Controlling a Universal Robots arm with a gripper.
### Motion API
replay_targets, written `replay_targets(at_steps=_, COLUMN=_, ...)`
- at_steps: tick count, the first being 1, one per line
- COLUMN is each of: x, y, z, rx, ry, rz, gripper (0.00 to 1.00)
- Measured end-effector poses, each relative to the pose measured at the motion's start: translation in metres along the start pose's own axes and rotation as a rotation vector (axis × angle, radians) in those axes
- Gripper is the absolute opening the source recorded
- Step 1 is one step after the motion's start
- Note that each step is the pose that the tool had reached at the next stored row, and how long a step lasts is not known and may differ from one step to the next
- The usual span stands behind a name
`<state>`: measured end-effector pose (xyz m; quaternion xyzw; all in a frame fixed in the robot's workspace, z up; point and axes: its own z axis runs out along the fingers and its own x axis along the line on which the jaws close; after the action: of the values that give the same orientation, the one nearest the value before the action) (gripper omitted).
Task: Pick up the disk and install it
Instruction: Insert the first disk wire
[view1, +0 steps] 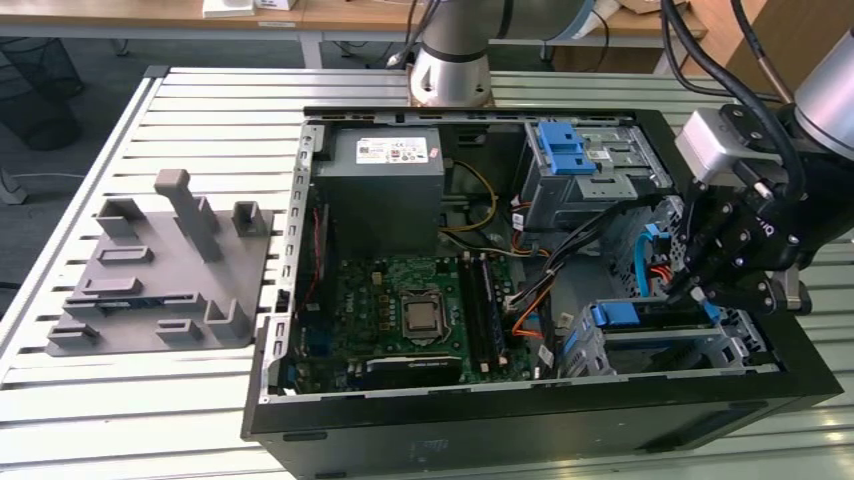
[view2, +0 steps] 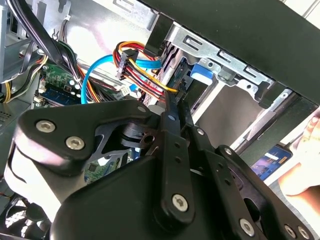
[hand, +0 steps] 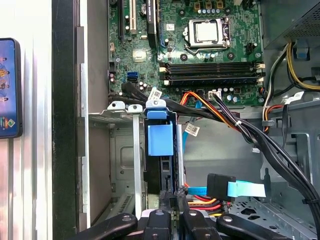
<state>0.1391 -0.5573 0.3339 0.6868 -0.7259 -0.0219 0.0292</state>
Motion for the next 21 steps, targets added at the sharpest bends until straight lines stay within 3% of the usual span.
replay_targets(at_steps=21, x=0.0001, y=-0.0022, z=0.0026, rx=-0.0083, ry=0.0000, rz=0.000, gripper=0.16)
